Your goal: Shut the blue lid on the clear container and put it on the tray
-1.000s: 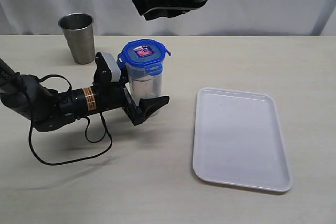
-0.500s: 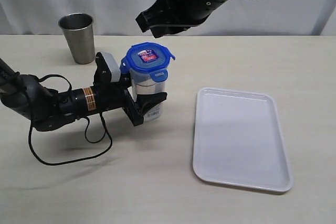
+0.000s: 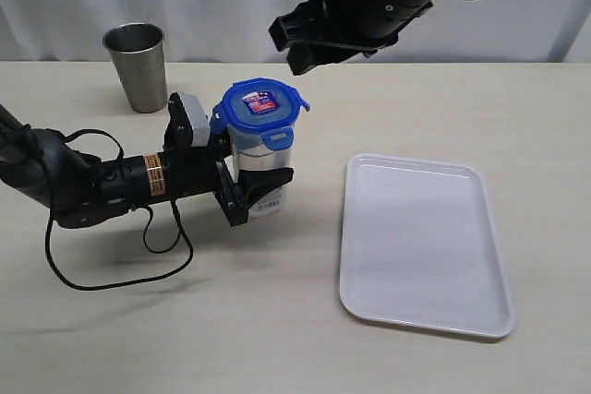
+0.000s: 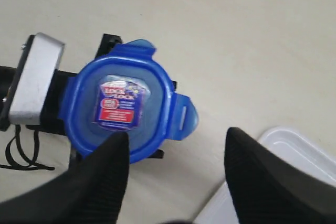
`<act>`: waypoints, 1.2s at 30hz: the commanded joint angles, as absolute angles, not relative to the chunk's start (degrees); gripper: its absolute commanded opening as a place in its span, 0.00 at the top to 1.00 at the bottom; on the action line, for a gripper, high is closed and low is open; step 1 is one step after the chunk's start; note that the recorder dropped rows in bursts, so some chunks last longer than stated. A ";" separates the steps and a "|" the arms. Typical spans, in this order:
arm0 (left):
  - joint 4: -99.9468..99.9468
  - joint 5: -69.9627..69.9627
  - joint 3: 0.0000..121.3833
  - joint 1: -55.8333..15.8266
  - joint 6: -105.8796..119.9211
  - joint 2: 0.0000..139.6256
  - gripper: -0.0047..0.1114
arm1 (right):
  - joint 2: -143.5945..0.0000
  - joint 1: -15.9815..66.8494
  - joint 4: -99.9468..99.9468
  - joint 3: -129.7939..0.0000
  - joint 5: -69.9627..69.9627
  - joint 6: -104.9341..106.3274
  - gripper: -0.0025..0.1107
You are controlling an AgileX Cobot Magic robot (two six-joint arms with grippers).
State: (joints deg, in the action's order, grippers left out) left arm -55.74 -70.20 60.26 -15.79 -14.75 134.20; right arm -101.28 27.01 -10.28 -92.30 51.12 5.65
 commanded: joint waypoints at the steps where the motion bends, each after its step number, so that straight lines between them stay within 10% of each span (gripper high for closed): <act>1: -61.46 -69.96 60.14 -15.10 -15.45 134.25 0.96 | -101.51 22.35 -18.24 -92.26 55.77 8.75 0.51; 36: -77.28 -69.96 65.48 -12.72 -28.79 134.25 0.96 | -117.29 22.16 -39.81 -92.26 60.79 20.19 0.66</act>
State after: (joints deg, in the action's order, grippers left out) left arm -76.37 -71.72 65.56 -12.14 -28.15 134.20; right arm -114.74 21.42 -41.10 -92.84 59.11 17.83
